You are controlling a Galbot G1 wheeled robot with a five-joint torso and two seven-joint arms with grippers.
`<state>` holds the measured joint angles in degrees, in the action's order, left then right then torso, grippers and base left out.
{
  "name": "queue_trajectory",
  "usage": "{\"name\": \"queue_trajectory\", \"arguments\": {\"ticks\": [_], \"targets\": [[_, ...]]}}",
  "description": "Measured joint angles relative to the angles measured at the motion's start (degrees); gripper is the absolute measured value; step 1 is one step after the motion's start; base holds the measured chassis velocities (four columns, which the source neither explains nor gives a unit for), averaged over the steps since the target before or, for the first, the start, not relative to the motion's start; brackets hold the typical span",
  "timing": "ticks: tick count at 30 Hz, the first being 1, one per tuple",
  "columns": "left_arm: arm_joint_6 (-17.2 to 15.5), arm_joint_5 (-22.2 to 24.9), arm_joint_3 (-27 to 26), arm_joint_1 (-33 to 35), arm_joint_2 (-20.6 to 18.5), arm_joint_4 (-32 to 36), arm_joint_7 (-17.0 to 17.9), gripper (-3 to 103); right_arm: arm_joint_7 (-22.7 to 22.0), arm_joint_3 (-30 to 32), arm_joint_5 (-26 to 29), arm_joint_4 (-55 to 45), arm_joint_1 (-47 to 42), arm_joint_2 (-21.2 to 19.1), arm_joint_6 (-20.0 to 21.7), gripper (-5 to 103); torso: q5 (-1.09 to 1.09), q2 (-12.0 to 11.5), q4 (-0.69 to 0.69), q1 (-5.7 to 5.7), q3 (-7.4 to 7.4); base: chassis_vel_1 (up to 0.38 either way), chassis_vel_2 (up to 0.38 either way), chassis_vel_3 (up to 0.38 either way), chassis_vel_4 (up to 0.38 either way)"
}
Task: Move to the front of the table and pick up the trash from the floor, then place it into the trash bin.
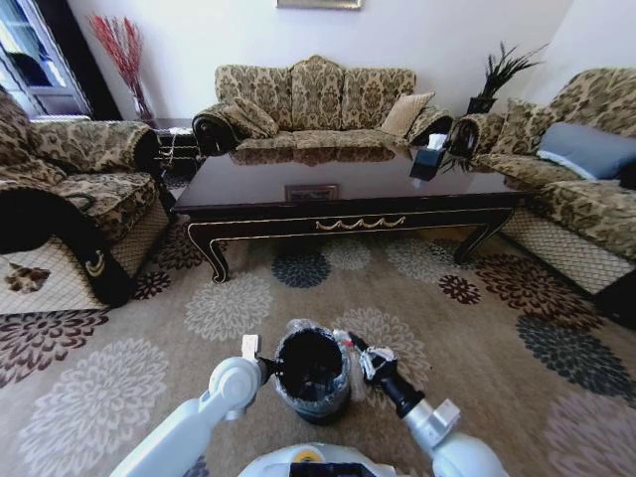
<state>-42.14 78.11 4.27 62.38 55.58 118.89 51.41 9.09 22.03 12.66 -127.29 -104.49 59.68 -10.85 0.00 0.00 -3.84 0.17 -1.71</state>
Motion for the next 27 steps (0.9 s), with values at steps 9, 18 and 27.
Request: {"name": "queue_trajectory", "arguments": {"ticks": [9, 18, 27], "targets": [[0.0, -0.76, -0.19, 0.69, -0.12, 0.33, 0.44, 0, 0.1, -3.21, -3.09, -0.03, -1.5, 2.86, -0.01, 0, 0.0, 0.0, 0.0, 0.0, 0.0, 0.0, 0.0, 0.0, 0.0], [0.0, -0.79, -0.12, 1.1, -0.1, 0.58, 0.57, 0, 0.31, -4.08, -5.12, 0.44, -2.24, 3.9, -0.36, 8, -0.01, 0.0, 0.0, 0.0, 0.0, 0.0, 0.0, 0.0, 0.0], [0.0, -0.78, -0.07, 1.39, -0.31, 0.66, 0.76, 0, 0.31, -3.91, -4.96, 0.32, -2.33, 4.12, -0.14, 46, -0.01, 0.0, 0.0, 0.0, 0.0, 0.0, 0.0, 0.0, 0.0]]}}
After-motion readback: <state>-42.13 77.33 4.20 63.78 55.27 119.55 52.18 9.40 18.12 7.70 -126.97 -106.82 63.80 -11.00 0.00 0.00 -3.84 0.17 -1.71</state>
